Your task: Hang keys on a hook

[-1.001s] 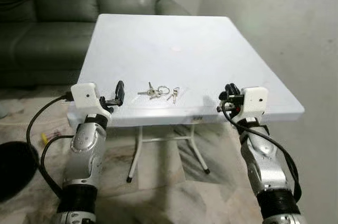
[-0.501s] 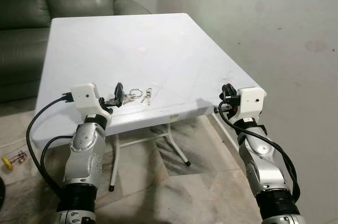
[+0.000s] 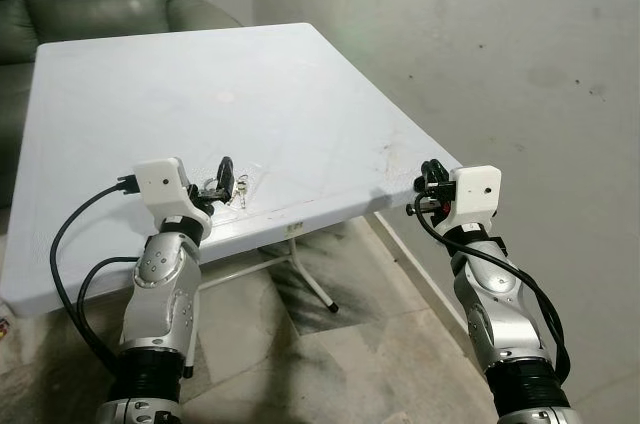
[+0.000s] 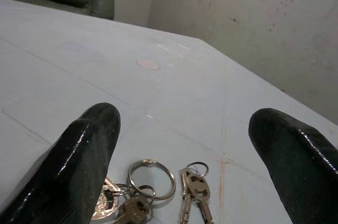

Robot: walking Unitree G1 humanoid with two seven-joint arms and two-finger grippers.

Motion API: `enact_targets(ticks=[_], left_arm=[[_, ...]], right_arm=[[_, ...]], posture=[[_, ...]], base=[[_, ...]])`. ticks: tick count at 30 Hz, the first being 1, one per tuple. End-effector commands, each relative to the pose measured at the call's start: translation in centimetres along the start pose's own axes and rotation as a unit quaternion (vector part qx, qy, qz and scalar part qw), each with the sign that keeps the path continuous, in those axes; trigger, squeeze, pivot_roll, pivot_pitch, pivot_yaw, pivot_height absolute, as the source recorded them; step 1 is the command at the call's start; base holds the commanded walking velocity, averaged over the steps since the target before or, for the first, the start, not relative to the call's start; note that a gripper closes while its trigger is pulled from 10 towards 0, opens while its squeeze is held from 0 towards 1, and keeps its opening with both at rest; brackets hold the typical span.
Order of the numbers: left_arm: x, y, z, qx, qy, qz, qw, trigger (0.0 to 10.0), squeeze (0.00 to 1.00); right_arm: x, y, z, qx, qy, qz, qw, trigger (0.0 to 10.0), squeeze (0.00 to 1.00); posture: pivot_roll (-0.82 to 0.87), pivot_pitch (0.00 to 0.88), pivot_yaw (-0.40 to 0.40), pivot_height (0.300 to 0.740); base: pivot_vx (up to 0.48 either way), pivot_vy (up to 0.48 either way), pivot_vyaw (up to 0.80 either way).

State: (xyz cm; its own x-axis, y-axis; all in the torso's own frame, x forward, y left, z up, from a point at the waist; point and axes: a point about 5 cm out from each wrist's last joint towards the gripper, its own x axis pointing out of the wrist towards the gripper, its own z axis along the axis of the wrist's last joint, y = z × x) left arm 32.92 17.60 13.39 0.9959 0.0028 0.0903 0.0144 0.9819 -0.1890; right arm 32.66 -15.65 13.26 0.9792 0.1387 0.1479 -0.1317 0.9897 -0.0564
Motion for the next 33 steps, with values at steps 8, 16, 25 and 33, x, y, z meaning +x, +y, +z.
enact_targets(ticks=[8, 16, 25, 33], left_arm=[[0.05, -0.19, 0.22, -0.01, -0.001, -0.007, 1.0, 10.0, 0.0], [0.0, -0.24, 0.19, 0.004, 0.001, -0.005, 1.0, 10.0, 0.0], [-0.06, -0.24, 0.09, 0.0, 0.006, -0.004, 1.0, 10.0, 0.0], [-0.13, -0.17, 0.05, -0.003, 0.009, -0.003, 1.0, 10.0, 0.0]], right_arm=[[-0.13, -0.18, 0.27, -0.004, -0.002, -0.005, 1.0, 10.0, 0.0], [-0.14, -0.12, 0.27, -0.004, -0.001, -0.003, 1.0, 10.0, 0.0], [-0.19, -0.09, 0.33, -0.005, -0.002, -0.002, 1.0, 10.0, 0.0], [-0.22, -0.08, 0.42, -0.004, -0.002, -0.004, 1.0, 10.0, 0.0]], posture=[[0.04, 0.0, -0.063, 0.74], [0.04, 0.0, -0.065, 0.74], [0.04, 0.0, -0.067, 0.74], [0.04, 0.0, -0.068, 0.74]], base=[[0.0, 0.098, -0.72], [0.0, 0.167, -0.73], [0.0, 0.0, -0.72], [0.0, 0.0, -0.73]])
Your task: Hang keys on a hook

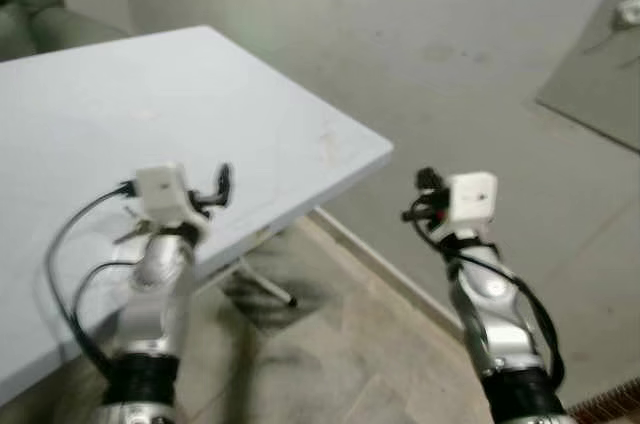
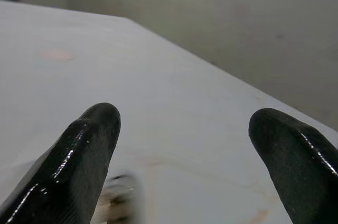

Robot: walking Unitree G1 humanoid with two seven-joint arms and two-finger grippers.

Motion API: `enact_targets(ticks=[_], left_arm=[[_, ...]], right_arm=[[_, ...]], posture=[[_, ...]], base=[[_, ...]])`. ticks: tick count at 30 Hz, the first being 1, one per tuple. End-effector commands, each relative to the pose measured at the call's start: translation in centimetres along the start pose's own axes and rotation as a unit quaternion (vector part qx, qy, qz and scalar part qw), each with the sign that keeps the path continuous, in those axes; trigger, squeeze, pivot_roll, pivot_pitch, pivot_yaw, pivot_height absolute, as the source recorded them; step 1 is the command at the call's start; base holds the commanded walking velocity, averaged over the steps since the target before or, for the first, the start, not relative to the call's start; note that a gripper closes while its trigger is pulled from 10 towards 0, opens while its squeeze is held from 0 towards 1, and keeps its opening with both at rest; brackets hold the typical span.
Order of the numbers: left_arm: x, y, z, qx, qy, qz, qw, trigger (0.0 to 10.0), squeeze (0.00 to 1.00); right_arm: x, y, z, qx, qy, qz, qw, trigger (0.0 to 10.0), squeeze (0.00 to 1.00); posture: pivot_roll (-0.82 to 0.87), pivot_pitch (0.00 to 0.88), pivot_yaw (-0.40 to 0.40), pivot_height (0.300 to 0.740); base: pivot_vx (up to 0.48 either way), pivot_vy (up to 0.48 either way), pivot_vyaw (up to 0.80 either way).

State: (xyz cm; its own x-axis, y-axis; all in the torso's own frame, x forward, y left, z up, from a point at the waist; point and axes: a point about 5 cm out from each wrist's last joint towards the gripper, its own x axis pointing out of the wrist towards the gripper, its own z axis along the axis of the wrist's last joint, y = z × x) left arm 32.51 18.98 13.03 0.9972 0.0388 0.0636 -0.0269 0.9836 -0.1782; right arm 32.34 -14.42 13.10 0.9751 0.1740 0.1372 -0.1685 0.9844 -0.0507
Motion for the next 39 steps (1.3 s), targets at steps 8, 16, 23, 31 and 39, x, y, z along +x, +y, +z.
enact_targets(ticks=[8, 16, 23, 31, 39], left_arm=[[0.5, -1.4, 0.6, -0.008, -0.005, -0.019, 1.0, 10.0, 0.0], [0.7, -1.9, 0.7, -0.014, 0.0, -0.019, 1.0, 10.0, 0.0], [0.8, -2.0, 0.5, -0.007, 0.012, -0.018, 1.0, 10.0, 0.0], [0.6, -2.2, 0.3, -0.006, 0.019, -0.022, 1.0, 10.0, 0.0], [-0.3, -3.5, -0.6, 0.014, 0.036, -0.052, 0.998, 10.0, 0.0]], right_arm=[[-0.1, -1.3, 0.7, -0.007, -0.006, -0.026, 1.0, 10.0, 0.0], [-0.2, -1.5, 0.8, -0.006, -0.006, -0.034, 0.999, 10.0, 0.0], [-0.3, -1.5, 0.7, -0.007, -0.003, -0.037, 0.999, 10.0, 0.0], [-0.3, -1.2, 0.7, -0.007, -0.001, -0.034, 0.999, 10.0, 0.0], [-0.7, -1.0, 0.2, -0.016, 0.009, -0.019, 1.0, 10.0, 0.0]], posture=[[0.04, 0.0, -0.064, 0.74], [0.04, 0.0, -0.058, 0.74], [0.03, 0.005, -0.056, 0.74], [0.04, 0.011, -0.058, 0.74], [0.04, 0.018, -0.058, 0.74]], base=[[0.0, 0.0, -0.72], [0.0, 0.0, -0.72], [0.0, 0.0, -0.71], [0.0, 0.0, -0.7], [0.0, 0.0, -0.3]])
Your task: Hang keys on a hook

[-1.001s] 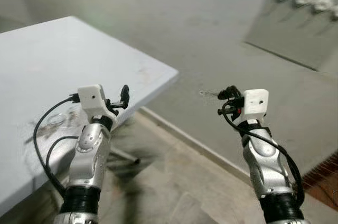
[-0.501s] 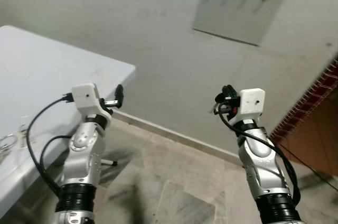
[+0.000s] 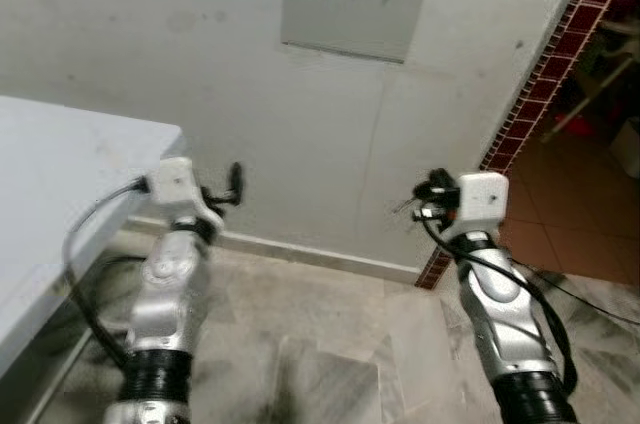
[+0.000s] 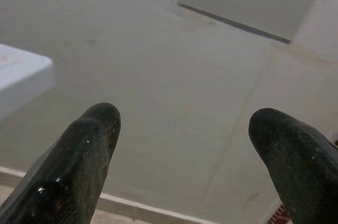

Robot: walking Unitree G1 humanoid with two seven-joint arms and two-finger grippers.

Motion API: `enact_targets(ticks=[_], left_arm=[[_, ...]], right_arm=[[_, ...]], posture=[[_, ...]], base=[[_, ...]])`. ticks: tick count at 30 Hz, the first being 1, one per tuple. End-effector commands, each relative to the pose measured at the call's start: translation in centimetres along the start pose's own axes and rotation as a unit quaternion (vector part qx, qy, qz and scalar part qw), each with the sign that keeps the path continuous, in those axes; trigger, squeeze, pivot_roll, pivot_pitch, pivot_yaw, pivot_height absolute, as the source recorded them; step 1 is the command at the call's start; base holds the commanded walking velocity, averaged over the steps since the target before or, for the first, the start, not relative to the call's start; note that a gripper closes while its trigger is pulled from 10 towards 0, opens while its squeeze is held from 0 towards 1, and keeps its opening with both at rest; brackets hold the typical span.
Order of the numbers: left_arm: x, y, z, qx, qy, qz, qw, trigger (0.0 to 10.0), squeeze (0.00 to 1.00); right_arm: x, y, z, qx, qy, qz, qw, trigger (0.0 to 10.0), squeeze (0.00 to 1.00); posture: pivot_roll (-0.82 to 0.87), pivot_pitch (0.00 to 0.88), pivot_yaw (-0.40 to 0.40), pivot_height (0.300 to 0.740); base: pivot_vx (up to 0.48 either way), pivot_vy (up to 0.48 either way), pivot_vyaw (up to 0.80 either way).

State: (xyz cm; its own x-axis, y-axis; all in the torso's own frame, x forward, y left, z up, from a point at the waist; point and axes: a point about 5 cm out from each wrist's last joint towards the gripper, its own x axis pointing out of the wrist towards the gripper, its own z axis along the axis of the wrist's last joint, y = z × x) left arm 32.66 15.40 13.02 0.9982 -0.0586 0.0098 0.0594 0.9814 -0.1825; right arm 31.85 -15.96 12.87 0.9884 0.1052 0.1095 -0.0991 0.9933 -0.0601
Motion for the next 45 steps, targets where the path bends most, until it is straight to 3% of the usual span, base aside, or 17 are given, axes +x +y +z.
enact_targets(ticks=[1, 5, 11, 27, 45], left_arm=[[-0.3, 0.0, 0.1, 0.018, 0.002, -0.008, 1.0, 10.0, 0.0], [-1.0, -1.1, -1.0, 0.042, 0.022, -0.052, 0.998, 10.0, 0.0], [-1.3, -1.6, -1.2, 0.048, 0.028, -0.071, 0.996, 10.0, 0.0], [-1.4, -1.4, -0.9, 0.009, 0.023, -0.058, 0.998, 10.0, 0.0], [-0.9, -0.9, 0.1, 0.013, 0.009, -0.059, 0.998, 10.0, 0.0]], right_arm=[[0.0, 0.4, 0.4, -0.007, -0.007, 0.015, 1.0, 10.0, 0.0], [-0.5, 0.3, -0.3, -0.021, 0.005, 0.035, 0.999, 10.0, 0.0], [-1.0, 0.5, -0.6, -0.026, 0.009, 0.057, 0.998, 10.0, 0.0], [-1.9, 1.5, -0.6, -0.006, 0.008, 0.06, 0.998, 10.0, 0.0], [-1.8, 0.7, 0.4, 0.007, -0.011, 0.044, 0.999, 10.0, 0.0]], posture=[[0.04, 0.018, -0.058, 0.74], [0.04, 0.018, -0.054, 0.74], [0.03, 0.015, -0.048, 0.74], [0.02, 0.006, -0.052, 0.74], [0.02, 0.001, -0.049, 0.74]], base=[[0.0, 0.0, 0.0], [0.0, 0.0, 0.0], [0.0, 0.0, 0.0], [0.134, 0.0, 0.0], [0.3, 0.0, 0.0]])
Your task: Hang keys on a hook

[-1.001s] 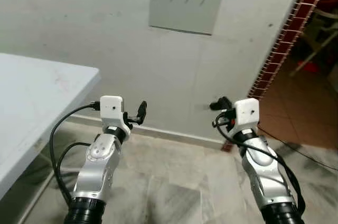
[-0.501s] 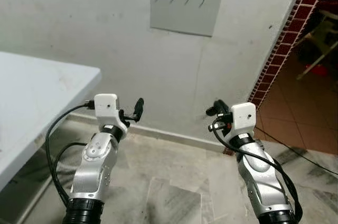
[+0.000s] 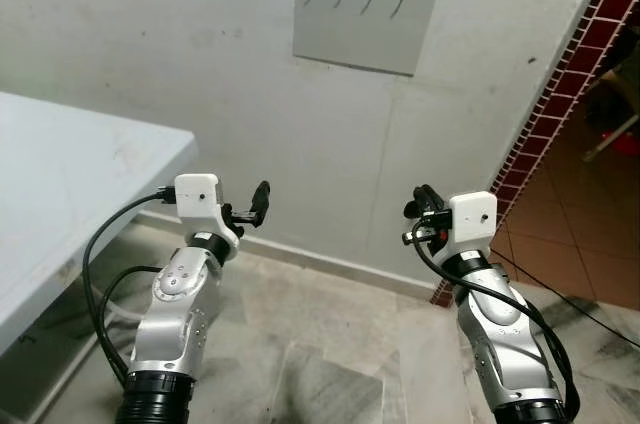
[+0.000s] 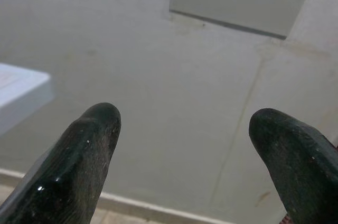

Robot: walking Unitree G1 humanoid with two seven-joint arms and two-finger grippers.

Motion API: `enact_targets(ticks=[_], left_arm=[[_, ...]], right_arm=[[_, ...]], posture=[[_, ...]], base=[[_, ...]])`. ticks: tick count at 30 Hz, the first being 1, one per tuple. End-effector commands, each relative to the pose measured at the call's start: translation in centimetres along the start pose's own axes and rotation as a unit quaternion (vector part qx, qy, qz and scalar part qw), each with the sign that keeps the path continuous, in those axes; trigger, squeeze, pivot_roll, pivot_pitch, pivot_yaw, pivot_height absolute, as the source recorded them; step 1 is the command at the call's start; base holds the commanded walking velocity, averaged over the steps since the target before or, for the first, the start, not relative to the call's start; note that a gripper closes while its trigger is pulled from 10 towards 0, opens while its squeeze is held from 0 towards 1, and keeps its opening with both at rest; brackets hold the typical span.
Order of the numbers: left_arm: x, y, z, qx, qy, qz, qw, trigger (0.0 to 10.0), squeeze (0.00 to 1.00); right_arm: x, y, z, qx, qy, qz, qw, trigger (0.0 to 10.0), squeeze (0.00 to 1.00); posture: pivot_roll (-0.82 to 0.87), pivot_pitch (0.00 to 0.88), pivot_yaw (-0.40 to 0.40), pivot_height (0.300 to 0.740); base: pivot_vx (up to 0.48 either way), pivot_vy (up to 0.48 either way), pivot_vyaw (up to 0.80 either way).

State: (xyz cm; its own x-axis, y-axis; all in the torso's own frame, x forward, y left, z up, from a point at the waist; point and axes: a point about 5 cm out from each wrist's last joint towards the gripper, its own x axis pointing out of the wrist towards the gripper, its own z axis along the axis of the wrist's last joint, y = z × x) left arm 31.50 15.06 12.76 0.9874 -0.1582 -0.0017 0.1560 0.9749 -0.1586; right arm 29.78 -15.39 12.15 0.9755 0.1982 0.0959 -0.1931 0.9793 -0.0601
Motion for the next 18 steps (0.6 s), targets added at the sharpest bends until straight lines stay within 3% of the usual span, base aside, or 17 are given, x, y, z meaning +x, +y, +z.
enact_targets(ticks=[1, 18], left_arm=[[0.31, -0.47, 0.46, 0.0, -0.005, -0.01, 1.0, 10.0, 0.0], [0.31, -0.41, 0.48, 0.0, -0.007, -0.008, 1.0, 10.0, 0.0]], right_arm=[[0.26, -0.19, 0.92, 0.002, -0.016, -0.004, 1.0, 10.0, 0.0], [0.55, -0.15, 1.53, 0.01, -0.027, -0.001, 1.0, 10.0, 0.0]], posture=[[0.02, 0.001, -0.049, 0.74], [0.03, 0.002, -0.052, 0.74]], base=[[0.315, 0.24, 0.0], [0.302, 0.314, 0.0]])
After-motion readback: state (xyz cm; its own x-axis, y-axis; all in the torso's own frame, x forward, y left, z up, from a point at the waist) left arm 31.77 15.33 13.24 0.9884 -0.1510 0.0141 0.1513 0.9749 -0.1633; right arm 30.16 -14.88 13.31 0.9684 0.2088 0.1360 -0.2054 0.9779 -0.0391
